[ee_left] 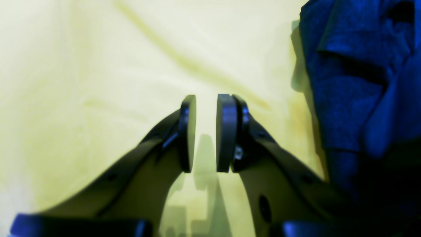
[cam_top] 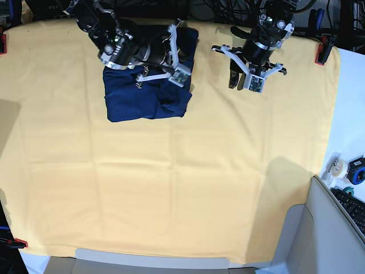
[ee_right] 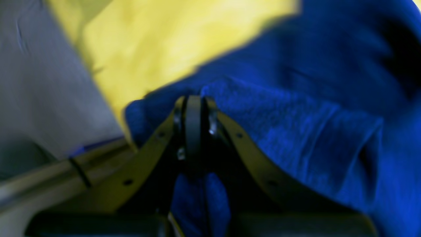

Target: Fold the T-shirt properly

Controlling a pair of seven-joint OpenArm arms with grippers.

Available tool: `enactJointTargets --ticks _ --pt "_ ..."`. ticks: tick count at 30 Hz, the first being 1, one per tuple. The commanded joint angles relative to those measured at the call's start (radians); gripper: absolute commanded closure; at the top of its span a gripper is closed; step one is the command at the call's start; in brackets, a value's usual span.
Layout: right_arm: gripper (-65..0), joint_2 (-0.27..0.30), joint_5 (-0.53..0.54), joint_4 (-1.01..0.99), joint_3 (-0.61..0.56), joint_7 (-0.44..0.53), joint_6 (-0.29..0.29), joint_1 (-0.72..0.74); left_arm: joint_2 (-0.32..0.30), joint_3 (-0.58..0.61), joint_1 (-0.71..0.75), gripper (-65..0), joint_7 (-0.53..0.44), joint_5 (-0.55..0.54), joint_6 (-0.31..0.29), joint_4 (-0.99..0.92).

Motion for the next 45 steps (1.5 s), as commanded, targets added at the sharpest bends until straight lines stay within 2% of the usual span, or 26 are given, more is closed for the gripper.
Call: enactJointTargets --ticks 1,8,19,21,28,30,33,36,40,43,45 --pt "-0.5 0.005 -0.022 0.017 -0.026 -0.006 0.003 0.041 -0.004 -0.003 -0.003 -11.1 -0.018 0.005 0.001 0.016" --pt "-0.6 0.008 -0.033 0.015 -0.144 -0.024 0.006 0.138 -0.004 -0.004 -0.003 -11.2 -0.018 0.005 0.001 0.016" --pt "-1.6 0.000 -0.034 0.022 -0.154 -0.023 0.011 0.148 -0.003 -0.011 -0.006 -11.2 -0.018 0.005 0.001 0.016" --pt "-7.1 0.000 -0.034 0.022 -0.167 -0.023 0.011 0.150 -0.003 -0.008 -0.019 -11.2 -0.018 0.005 0.001 0.016" --pt "-36.7 0.000 -0.034 0.023 -0.173 -0.018 0.011 0.164 -0.003 -0.004 -0.036 -11.2 -0.018 0.005 0.001 0.016" --pt "-41.2 -0.006 -0.034 0.025 -0.170 -0.015 0.011 0.174 -0.003 -0.004 -0.036 -11.2 -0.018 0.005 0.001 0.016" --pt "-42.9 -0.022 -0.036 0.025 -0.165 0.031 0.008 0.193 -0.003 -0.008 -0.038 -11.2 -0.018 0.005 0.001 0.016" --pt "-42.8 -0.040 -0.034 0.025 -0.105 0.080 0.006 0.194 -0.003 -0.011 -0.038 -11.2 -0.018 0.007 0.001 0.016" --pt "-42.8 -0.054 -0.038 0.026 0.062 0.083 0.005 0.201 -0.010 -0.014 -0.035 -10.6 -0.018 0.007 0.003 0.023" --pt "-42.1 -0.043 -0.036 0.019 0.178 0.112 0.003 0.207 -0.007 -0.061 -0.026 -6.9 -0.018 0.007 0.003 0.028" --pt "-37.8 -0.019 -0.033 0.017 0.241 0.143 0.003 0.201 -0.007 -0.083 -0.001 -2.3 -0.019 0.007 0.001 0.033"
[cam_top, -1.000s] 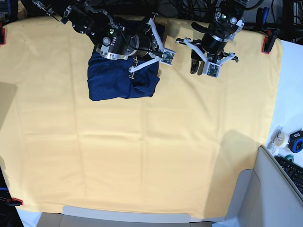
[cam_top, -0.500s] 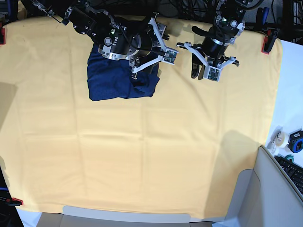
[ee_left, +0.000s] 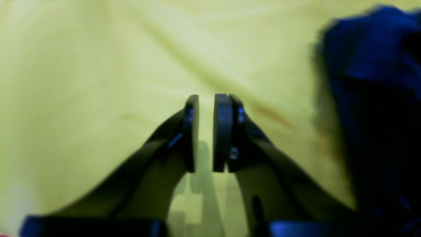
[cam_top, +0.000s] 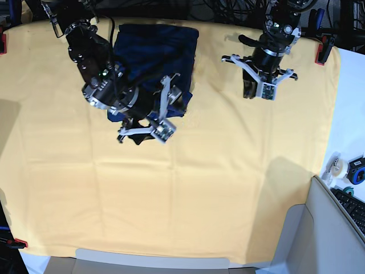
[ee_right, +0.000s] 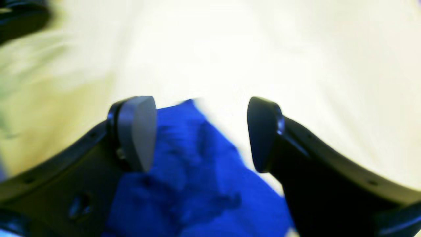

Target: Fold the T-shirt properly

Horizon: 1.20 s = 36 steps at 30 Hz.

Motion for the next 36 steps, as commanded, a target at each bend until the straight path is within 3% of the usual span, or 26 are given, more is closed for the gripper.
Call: enactJointTargets --ticks 1,4,7,9,12,15,19,28,30,36 --pt "-34.7 0.002 0.012 0.008 0.032 0.024 -0.006 -0.003 -0.004 0.000 0.015 0.0 -0.023 0.006 -0.003 0.030" --pt "-27.4 0.007 0.007 -0.015 0.105 0.027 -0.087 -0.041 -0.004 0.043 0.022 0.0 -0.022 0.004 -0.022 0.039" --pt "-13.2 0.002 0.007 -0.047 0.214 0.027 -0.119 -0.092 -0.008 0.143 0.019 0.0 -0.016 0.004 -0.083 0.039" --pt "-0.2 -0.008 0.010 -0.073 0.311 0.027 -0.119 -0.131 -0.008 0.192 0.013 0.0 -0.016 0.004 -0.103 0.039" --pt "0.0 -0.051 0.012 -0.073 0.405 0.019 -0.118 -0.190 -0.008 0.258 -0.045 0.0 -0.014 0.006 -0.106 0.037" --pt "0.0 -0.065 0.012 -0.072 0.400 0.011 -0.118 -0.237 -0.008 0.263 -0.076 0.0 0.046 0.006 -0.106 0.037" --pt "0.0 -0.068 0.010 -0.072 0.343 -0.025 -0.118 -0.296 -0.008 0.263 -0.122 0.0 0.132 0.007 -0.105 0.036" --pt "0.0 -0.048 0.006 -0.018 0.250 -0.028 -0.127 -0.351 -0.008 0.220 -0.127 0.0 0.139 0.007 -0.105 0.023" --pt "0.0 -0.044 0.004 0.006 0.256 -0.028 -0.162 -0.351 -0.008 0.220 -0.127 0.0 0.139 0.007 -0.105 0.023" --pt "0.0 -0.014 0.004 0.016 0.253 -0.022 -0.414 -0.305 -0.008 0.220 -0.127 0.0 0.139 0.007 -0.105 0.023"
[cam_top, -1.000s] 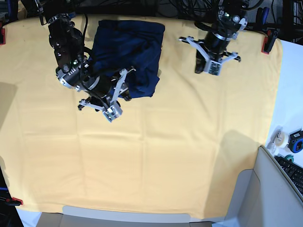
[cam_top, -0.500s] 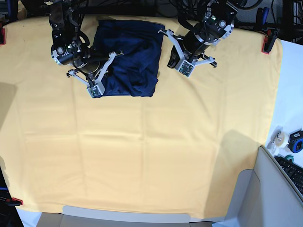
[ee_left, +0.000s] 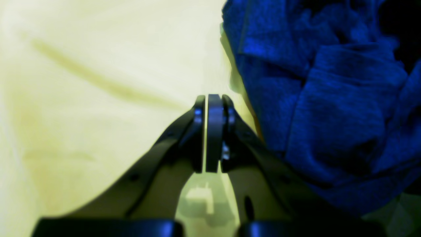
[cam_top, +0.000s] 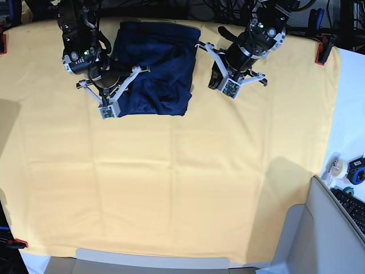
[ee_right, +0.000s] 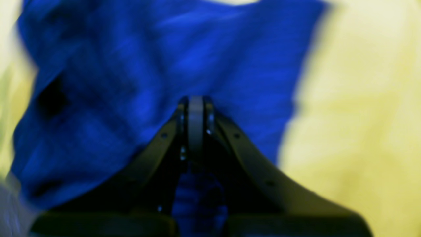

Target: Fold the T-shirt properly

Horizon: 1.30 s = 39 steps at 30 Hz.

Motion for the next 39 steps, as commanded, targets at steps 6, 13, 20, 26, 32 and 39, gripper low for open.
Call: enactJointTargets --ticks 6,13,20,26,32,39 --pt "0.0 0.004 0.010 0.045 -0.016 0.006 -0.039 -0.008 -0.002 -0.003 -0.003 0.0 -0.017 0.002 0.001 0.015" --pt "0.0 0.050 0.010 0.057 -0.214 0.011 -0.047 -0.023 -0.013 -0.003 -0.003 0.0 -0.017 0.002 0.001 0.014" --pt "0.0 0.058 0.008 0.054 -0.286 0.006 -0.048 -0.031 -0.018 -0.004 -0.003 0.0 -0.017 0.002 0.001 0.012" --pt "0.0 0.049 0.008 0.054 -0.372 0.006 -0.048 -0.016 -0.018 -0.004 -0.003 0.0 -0.017 0.002 0.001 0.012" --pt "0.0 0.043 0.008 0.049 -0.523 0.011 -0.047 0.064 -0.018 -0.004 -0.003 0.0 -0.017 0.002 0.001 0.012" --pt "0.0 -0.019 0.008 0.046 -0.528 0.012 -0.047 0.135 -0.018 -0.004 0.002 0.0 -0.017 0.002 0.001 0.012"
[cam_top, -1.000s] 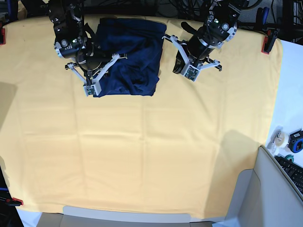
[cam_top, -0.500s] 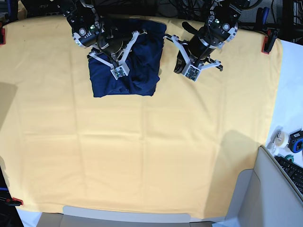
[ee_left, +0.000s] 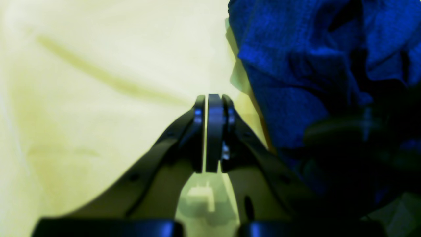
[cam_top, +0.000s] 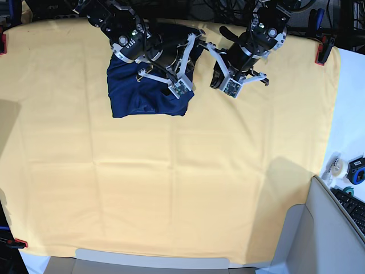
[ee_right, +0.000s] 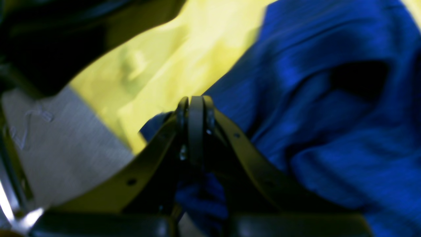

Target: Fold the T-shirt properly

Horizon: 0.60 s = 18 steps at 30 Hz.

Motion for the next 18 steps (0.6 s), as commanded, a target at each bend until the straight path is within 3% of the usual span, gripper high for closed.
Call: enactJointTargets --ticks 1,6,12,14,18 --pt "0.0 -0.019 0.006 0.016 0.003 0.020 0.002 0.031 -0.003 -0.004 0.010 0.0 -0.017 0.002 0.001 0.016" --pt "0.0 -0.037 0.006 0.022 0.029 0.037 0.001 0.079 -0.002 -0.004 0.017 0.0 -0.018 0.002 0.003 0.016" --pt "0.0 -0.039 0.008 0.023 0.252 0.049 0.001 -0.010 -0.002 -0.003 0.024 0.0 -0.017 0.002 0.003 0.016" --pt "0.0 -0.026 0.008 0.023 0.298 0.048 0.001 -0.030 -0.002 -0.003 0.039 0.0 -0.018 0.002 0.003 0.016" --pt "0.0 0.053 0.009 0.025 0.339 0.054 0.002 -0.032 -0.002 -0.004 0.051 0.0 -0.021 0.002 0.003 0.016"
